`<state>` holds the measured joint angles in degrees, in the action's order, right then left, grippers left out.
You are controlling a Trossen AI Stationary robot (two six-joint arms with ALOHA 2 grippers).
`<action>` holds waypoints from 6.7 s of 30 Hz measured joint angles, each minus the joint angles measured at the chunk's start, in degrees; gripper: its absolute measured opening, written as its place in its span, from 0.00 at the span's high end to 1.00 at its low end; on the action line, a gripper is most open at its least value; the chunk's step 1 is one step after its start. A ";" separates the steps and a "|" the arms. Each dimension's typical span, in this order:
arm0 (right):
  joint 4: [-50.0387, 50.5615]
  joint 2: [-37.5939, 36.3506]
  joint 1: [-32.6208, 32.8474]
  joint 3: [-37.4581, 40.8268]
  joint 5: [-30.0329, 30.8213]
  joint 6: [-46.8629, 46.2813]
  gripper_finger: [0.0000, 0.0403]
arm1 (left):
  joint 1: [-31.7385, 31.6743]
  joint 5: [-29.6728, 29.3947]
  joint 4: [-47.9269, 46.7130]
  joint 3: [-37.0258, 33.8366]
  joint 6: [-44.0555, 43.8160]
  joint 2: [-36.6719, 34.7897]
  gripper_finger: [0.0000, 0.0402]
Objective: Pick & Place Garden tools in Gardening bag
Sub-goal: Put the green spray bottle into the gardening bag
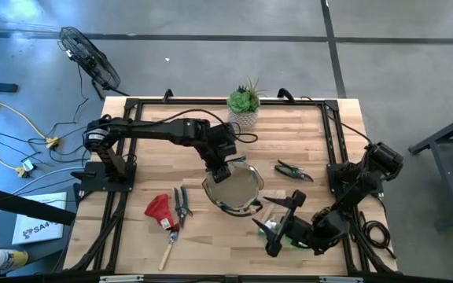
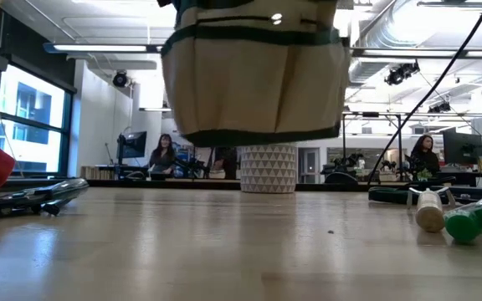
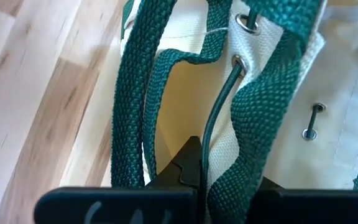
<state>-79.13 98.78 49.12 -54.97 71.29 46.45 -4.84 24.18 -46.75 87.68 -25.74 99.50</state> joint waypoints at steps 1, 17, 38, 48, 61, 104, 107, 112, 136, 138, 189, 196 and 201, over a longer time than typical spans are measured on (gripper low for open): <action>0.00 0.00 0.35 -0.14 1.11 0.49 0.24 | -0.02 0.58 -1.05 0.00 0.35 0.00 1.00; 0.95 0.00 3.20 -0.27 18.68 -10.53 0.24 | 0.00 3.87 -10.05 -1.09 16.16 -0.04 1.00; 2.30 0.00 3.23 -0.27 18.73 -15.72 0.24 | 0.00 9.27 -2.02 -11.08 24.22 -0.04 1.00; 6.46 0.00 3.21 -0.27 18.67 -20.77 0.24 | -0.02 13.66 -1.55 -11.09 23.75 0.78 1.00; 10.43 -0.02 6.03 -0.27 18.69 -21.41 0.24 | -0.04 13.60 -1.28 -11.08 23.96 2.14 1.00; 21.05 -14.77 -5.58 -0.27 -1.02 0.55 0.39 | -0.02 13.82 0.77 -11.08 23.00 2.08 1.00; 22.02 -16.61 -11.33 -0.29 -9.32 12.05 0.40 | -0.02 13.80 0.97 -11.08 24.05 2.08 1.00; 29.80 -23.78 -20.24 -6.48 -4.55 18.43 0.44 | -0.04 13.80 0.95 -11.06 24.00 2.05 1.00; 149.74 -55.62 -27.99 -20.33 -26.31 -78.00 0.59 | -0.04 17.73 1.77 -11.05 19.21 2.09 1.00; 151.44 -54.96 -27.02 -14.44 -37.17 -78.15 0.59 | -0.04 20.18 2.46 -10.91 19.17 3.01 1.00; 116.50 -3.49 -25.75 -1.87 -91.10 -85.80 0.38 | -0.07 20.42 6.98 -11.02 18.39 9.18 1.00; 117.55 1.03 -23.81 -1.90 -92.83 -85.46 0.38 | -0.03 21.74 7.05 -11.04 17.80 9.19 1.00; 117.27 3.64 -21.40 -2.10 -93.43 -86.12 0.38 | -0.02 21.90 7.14 -11.04 17.37 9.18 1.00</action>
<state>38.13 102.42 27.72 -57.07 -22.14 -39.68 -4.86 46.08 -39.61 76.64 -8.37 108.68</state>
